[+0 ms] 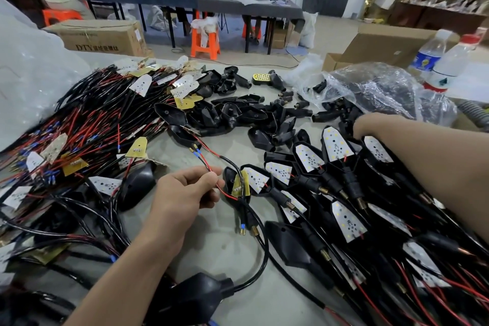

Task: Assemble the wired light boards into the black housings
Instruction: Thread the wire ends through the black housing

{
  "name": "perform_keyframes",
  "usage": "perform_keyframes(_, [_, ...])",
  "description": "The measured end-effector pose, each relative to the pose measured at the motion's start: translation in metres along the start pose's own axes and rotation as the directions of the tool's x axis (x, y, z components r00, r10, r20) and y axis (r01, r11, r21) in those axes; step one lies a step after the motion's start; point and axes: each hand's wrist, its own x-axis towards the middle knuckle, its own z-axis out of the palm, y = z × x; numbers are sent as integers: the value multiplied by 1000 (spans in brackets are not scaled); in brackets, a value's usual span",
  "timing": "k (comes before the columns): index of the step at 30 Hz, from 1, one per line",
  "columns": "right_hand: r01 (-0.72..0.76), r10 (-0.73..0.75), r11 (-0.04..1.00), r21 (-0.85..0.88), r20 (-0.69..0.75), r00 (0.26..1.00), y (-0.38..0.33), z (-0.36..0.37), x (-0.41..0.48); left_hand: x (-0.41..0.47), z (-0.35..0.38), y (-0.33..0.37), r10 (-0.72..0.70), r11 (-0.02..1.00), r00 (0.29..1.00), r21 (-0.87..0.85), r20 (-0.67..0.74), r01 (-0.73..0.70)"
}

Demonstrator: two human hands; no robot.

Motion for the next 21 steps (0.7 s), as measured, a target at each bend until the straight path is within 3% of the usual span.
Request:
perform_keyframes(6, [47, -44, 998, 28, -104, 994, 9, 4, -21, 4, 2, -4, 9, 1000, 1000, 10, 17, -9])
perform_keyframes(10, [235, -210, 957, 172, -148, 966, -9, -18, -42, 5, 1, -6, 20, 1000, 1000, 9, 24, -20])
perform_keyframes(14, [321, -292, 786, 529, -140, 946, -32, -55, -80, 2, 1, -2, 20, 1000, 998, -9, 62, -19])
perform_keyframes(17, [433, -414, 696, 573, -172, 894, -60, -76, -121, -2, 3, -1, 23, 999, 996, 35, 83, -25])
perform_keyframes(21, [562, -535, 474, 677, -285, 795, -97, -73, -179, -11, 8, -4, 64, 983, 988, 163, 142, -87])
